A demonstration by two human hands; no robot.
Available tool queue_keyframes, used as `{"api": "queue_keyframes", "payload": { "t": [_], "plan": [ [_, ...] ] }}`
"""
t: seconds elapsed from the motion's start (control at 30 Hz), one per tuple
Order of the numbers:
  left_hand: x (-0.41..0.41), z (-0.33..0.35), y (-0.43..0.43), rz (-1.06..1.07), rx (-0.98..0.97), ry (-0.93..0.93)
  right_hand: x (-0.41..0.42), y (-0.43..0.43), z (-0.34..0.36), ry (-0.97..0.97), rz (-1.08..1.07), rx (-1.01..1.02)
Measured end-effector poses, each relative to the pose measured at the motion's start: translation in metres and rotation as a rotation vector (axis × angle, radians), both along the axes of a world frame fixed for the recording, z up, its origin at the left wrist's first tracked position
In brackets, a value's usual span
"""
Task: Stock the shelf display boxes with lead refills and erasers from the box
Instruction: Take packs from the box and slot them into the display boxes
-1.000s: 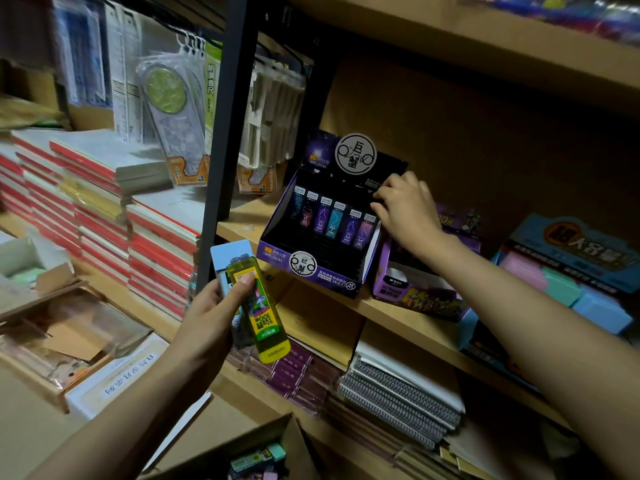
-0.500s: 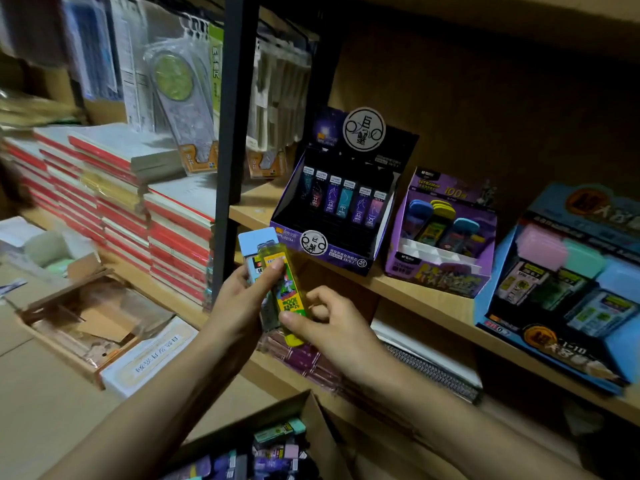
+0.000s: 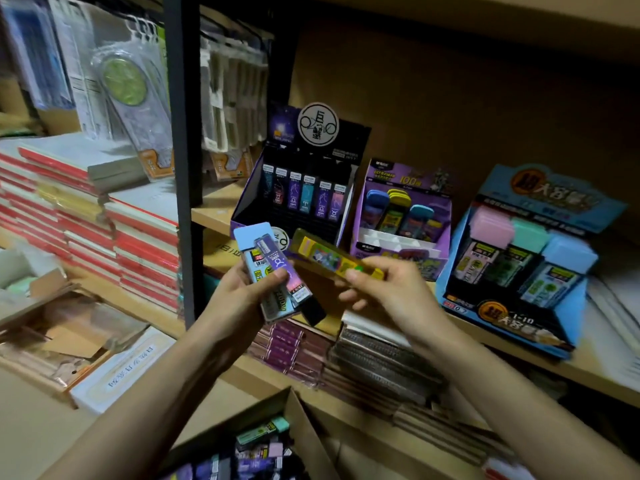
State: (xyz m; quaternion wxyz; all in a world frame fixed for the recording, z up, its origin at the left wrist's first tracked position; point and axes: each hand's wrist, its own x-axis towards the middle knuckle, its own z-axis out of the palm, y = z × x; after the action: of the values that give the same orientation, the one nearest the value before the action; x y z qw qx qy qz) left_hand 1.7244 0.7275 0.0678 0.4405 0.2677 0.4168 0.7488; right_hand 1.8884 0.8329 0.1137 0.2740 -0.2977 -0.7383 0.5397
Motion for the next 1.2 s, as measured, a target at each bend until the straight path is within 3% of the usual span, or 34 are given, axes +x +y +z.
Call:
{"api": "queue_keyframes", "payload": {
  "t": [0.17, 0.33, 0.43, 0.57, 0.7, 0.83, 0.9, 1.1, 1.2],
  "plan": [
    [-0.003, -0.003, 0.000, 0.014, -0.046, 0.029, 0.047, 0.048, 0.043, -0.055, -0.222, 0.340],
    [-0.008, -0.004, -0.005, 0.050, -0.086, 0.068, 0.052, 0.091, 0.083, -0.337, -0.262, 0.837],
    [-0.010, -0.004, -0.008, 0.061, -0.094, 0.083, 0.038, 0.105, 0.096, -0.551, -0.164, 0.948],
    [-0.012, -0.005, -0.008, 0.061, -0.089, 0.097, 0.017, 0.115, 0.099, -0.792, -0.020, 0.934],
    [-0.011, -0.008, -0.005, 0.041, -0.086, 0.107, 0.000, 0.114, 0.086, -0.765, -0.056, 0.966],
    [-0.013, -0.011, -0.004, 0.041, -0.080, 0.089, -0.001, 0.116, 0.060, -0.845, -0.139, 1.452],
    [-0.013, -0.012, -0.004, 0.040, -0.080, 0.085, 0.002, 0.118, 0.054, -0.858, -0.217, 1.587],
    [-0.009, -0.010, -0.004, 0.037, -0.060, 0.078, 0.005, 0.109, 0.045, -0.897, -0.349, 1.607],
    [-0.005, -0.007, -0.004, 0.027, -0.034, 0.068, 0.004, 0.076, 0.036, -0.667, -0.290, 1.417]
  ]
}}
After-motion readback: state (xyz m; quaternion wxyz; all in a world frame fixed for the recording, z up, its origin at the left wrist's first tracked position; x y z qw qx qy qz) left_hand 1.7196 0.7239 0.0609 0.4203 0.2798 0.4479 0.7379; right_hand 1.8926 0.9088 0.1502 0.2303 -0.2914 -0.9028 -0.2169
